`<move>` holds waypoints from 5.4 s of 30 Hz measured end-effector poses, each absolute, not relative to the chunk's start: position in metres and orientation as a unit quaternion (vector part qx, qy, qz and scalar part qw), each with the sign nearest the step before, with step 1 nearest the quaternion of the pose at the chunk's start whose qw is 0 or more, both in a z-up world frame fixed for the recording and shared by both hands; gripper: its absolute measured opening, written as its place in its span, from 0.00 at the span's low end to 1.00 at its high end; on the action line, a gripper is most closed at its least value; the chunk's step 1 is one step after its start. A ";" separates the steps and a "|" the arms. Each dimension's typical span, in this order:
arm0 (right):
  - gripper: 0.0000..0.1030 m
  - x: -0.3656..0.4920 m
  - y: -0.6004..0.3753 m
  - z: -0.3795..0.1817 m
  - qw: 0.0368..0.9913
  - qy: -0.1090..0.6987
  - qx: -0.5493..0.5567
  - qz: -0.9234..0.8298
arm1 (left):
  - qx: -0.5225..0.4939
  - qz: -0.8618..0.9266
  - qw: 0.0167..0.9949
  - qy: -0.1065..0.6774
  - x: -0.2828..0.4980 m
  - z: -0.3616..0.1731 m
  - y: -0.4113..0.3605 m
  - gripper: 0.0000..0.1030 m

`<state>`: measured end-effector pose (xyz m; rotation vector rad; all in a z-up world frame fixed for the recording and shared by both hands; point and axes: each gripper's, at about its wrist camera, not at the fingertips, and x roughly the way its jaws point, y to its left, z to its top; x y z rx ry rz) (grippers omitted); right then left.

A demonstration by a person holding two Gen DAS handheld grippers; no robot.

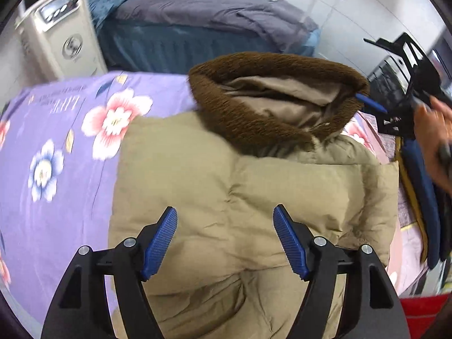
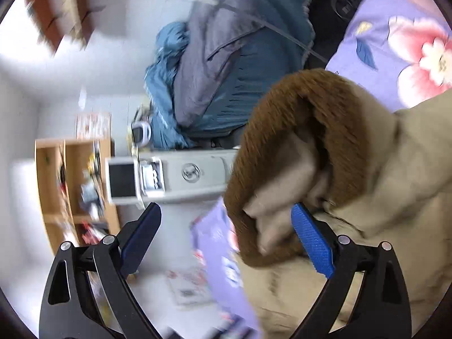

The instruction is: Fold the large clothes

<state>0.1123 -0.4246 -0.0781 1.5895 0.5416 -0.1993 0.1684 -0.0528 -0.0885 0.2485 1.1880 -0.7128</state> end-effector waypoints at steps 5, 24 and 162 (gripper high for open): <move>0.58 0.145 -0.435 -0.122 0.593 0.246 0.758 -0.115 | 0.106 -0.311 0.766 0.553 0.170 -0.089 -0.042 0.67; 0.13 -0.056 -0.353 -0.059 0.748 0.252 0.610 -0.062 | 0.052 -0.374 0.778 0.503 0.142 -0.050 -0.063 0.67; 0.76 -0.294 -0.325 -0.178 0.705 0.476 0.463 -0.249 | 0.082 -0.363 0.625 0.686 0.100 -0.202 0.180 0.81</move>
